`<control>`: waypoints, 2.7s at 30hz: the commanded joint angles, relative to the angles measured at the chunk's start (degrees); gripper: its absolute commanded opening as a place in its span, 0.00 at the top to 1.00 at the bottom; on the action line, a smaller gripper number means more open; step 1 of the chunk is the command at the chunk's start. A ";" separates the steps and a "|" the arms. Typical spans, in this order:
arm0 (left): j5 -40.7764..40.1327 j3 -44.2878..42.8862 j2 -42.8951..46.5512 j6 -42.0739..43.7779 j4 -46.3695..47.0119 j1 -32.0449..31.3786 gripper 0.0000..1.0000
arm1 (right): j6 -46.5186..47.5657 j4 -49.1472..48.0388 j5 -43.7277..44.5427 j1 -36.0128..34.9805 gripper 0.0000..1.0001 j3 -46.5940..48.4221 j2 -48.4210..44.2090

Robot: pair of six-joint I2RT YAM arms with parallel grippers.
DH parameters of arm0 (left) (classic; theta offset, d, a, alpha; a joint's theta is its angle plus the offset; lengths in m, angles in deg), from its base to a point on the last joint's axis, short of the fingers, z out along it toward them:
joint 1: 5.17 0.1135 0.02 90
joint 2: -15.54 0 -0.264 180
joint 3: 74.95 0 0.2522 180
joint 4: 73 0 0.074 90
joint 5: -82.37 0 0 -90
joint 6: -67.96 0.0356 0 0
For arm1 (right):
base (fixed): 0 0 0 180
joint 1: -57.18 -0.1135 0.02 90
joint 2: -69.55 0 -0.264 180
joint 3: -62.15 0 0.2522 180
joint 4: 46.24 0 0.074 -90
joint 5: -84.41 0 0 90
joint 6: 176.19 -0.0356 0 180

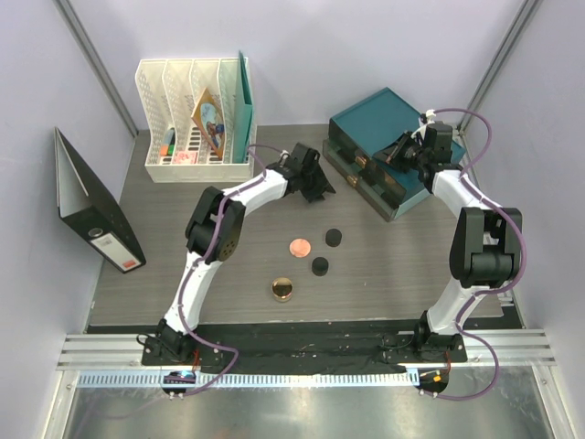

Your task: Organize the makeup

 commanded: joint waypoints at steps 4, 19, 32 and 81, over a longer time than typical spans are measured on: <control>10.51 -6.15 -1.60 -4.82 16.16 -0.11 0.57 | 4.09 19.52 6.74 -0.31 0.99 -5.94 6.31; 6.82 -13.81 -5.91 -3.86 8.26 -0.90 0.63 | 4.27 19.61 6.74 -0.31 0.99 -6.20 6.39; 4.89 -19.25 -9.51 -3.24 2.91 -2.31 0.66 | 4.36 19.61 6.74 -0.31 0.99 -6.03 6.57; 9.55 1.12 -0.82 -6.67 34.36 -2.13 0.69 | 4.71 19.96 6.83 -0.31 0.98 -5.94 8.33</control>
